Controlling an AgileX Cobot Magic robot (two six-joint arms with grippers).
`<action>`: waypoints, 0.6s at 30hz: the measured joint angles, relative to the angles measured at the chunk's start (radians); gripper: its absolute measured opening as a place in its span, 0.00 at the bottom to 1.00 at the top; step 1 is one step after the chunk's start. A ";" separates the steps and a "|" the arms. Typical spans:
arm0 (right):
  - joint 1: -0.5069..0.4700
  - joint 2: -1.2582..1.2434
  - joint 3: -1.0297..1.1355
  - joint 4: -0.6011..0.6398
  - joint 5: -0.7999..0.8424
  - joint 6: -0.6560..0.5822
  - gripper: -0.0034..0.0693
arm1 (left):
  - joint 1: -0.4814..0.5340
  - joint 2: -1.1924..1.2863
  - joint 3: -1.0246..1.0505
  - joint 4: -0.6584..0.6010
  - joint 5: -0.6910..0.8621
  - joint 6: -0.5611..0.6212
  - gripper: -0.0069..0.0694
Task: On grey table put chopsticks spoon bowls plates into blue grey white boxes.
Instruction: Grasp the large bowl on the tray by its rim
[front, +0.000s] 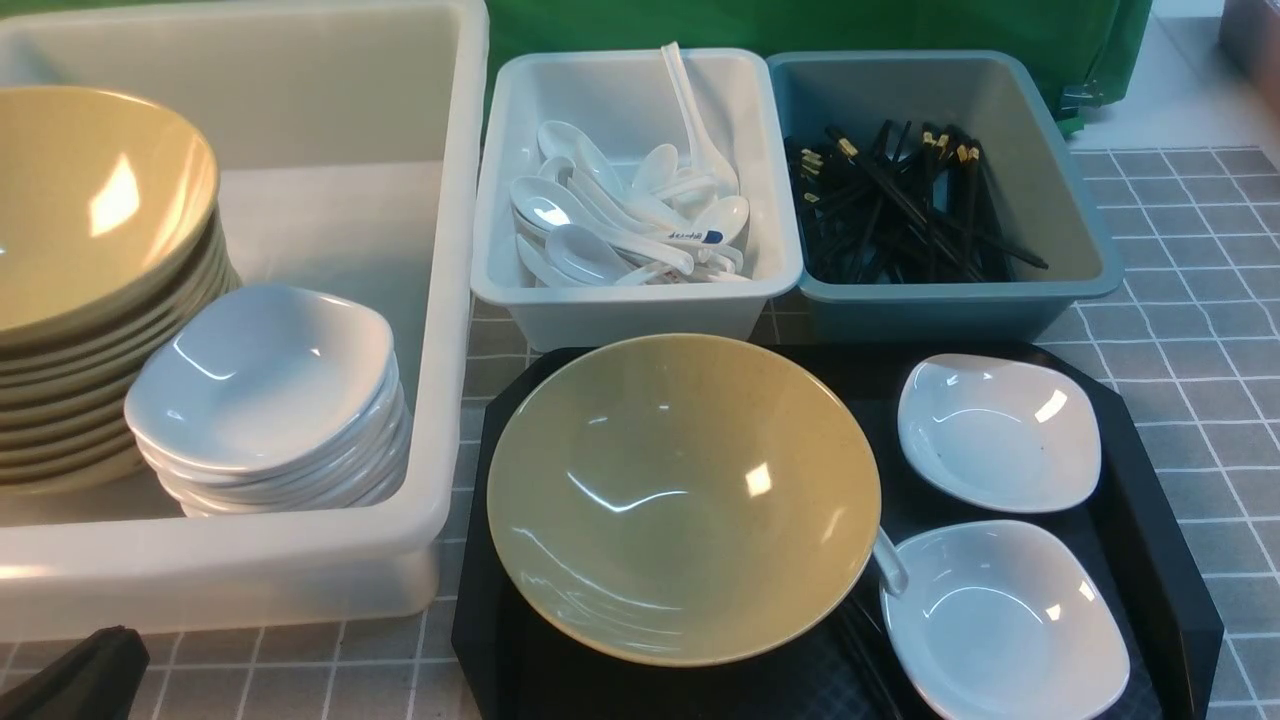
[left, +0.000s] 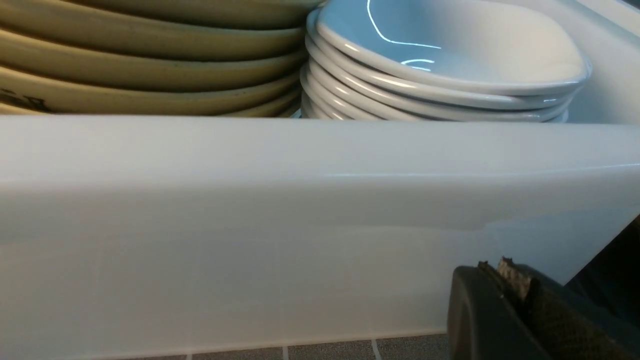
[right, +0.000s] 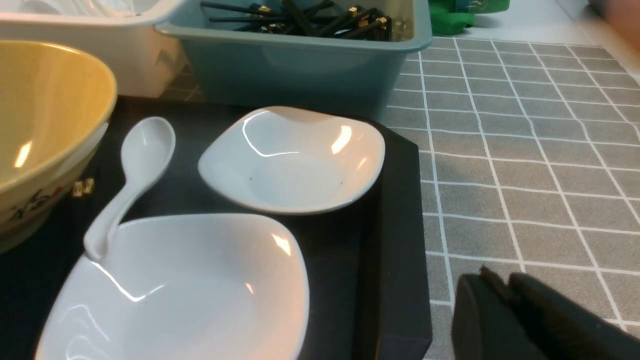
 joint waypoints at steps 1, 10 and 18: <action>0.000 0.000 0.000 0.000 0.000 0.000 0.18 | 0.000 0.000 0.000 0.003 0.000 0.000 0.08; 0.000 0.000 0.000 0.000 0.000 0.000 0.20 | 0.000 0.000 0.000 0.013 0.000 0.001 0.08; 0.000 0.000 0.000 0.000 -0.001 0.000 0.21 | 0.000 0.000 0.000 0.044 0.000 0.001 0.08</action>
